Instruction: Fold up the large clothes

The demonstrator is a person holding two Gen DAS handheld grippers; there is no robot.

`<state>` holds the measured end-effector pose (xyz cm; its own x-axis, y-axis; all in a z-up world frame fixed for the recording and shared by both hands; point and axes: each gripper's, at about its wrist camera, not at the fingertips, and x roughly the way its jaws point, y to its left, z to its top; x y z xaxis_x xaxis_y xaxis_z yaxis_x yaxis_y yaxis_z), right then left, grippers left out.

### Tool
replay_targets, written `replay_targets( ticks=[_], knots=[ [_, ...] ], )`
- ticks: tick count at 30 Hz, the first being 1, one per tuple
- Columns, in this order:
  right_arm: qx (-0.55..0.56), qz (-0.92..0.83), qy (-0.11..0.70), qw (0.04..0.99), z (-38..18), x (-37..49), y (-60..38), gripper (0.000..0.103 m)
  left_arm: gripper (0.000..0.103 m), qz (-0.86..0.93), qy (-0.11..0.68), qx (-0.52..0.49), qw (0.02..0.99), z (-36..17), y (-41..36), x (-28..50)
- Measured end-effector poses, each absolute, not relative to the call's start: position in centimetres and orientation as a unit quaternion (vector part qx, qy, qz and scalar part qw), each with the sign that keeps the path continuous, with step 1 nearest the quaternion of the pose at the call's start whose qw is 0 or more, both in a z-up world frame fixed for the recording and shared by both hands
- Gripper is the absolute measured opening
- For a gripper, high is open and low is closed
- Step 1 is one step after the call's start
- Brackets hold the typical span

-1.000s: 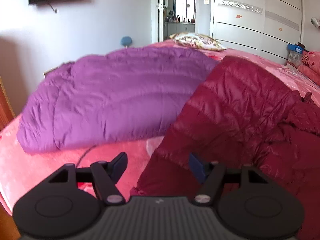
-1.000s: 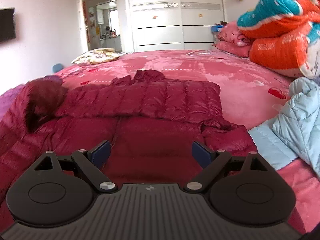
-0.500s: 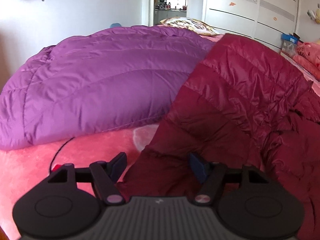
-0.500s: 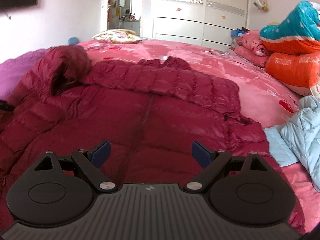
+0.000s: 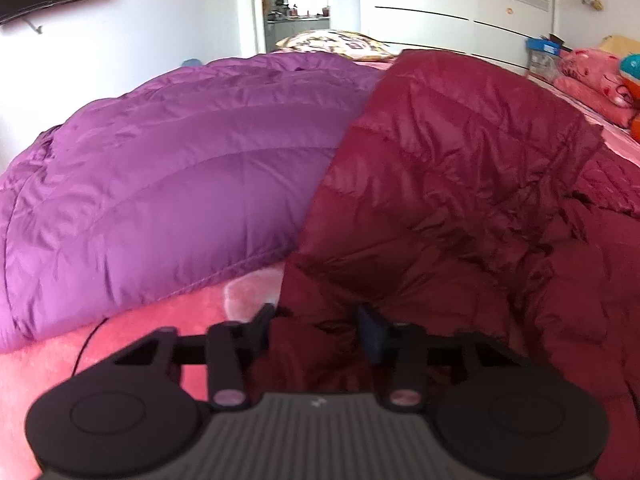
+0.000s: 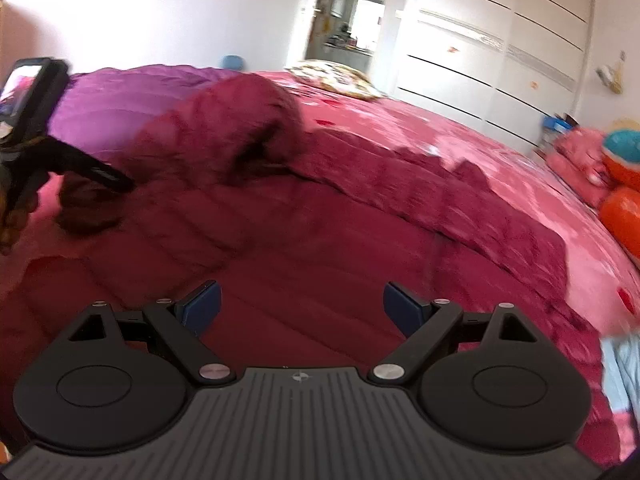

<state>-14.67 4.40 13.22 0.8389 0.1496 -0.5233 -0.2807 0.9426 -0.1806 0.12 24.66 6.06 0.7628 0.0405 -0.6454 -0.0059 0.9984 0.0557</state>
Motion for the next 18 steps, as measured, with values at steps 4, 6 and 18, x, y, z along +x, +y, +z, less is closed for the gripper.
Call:
replay_targets(
  ticks=[4, 6, 18],
  knots=[
    [-0.155, 0.139, 0.251, 0.945, 13.1, -13.5, 7.5, 0.103, 0.020, -0.012, 0.349, 0.006, 0.937, 6.8, 25.0, 0.5],
    [-0.177, 0.154, 0.244, 0.941, 12.8, -13.1, 8.8, 0.103, 0.017, -0.023, 0.353, -0.024, 0.935, 7.2, 25.6, 0.8],
    [-0.348, 0.196, 0.165, 0.902, 9.6, -11.0, 16.5, 0.103, 0.016, -0.072, 0.335, -0.071, 0.937, 9.2, 26.7, 1.4]
  ],
)
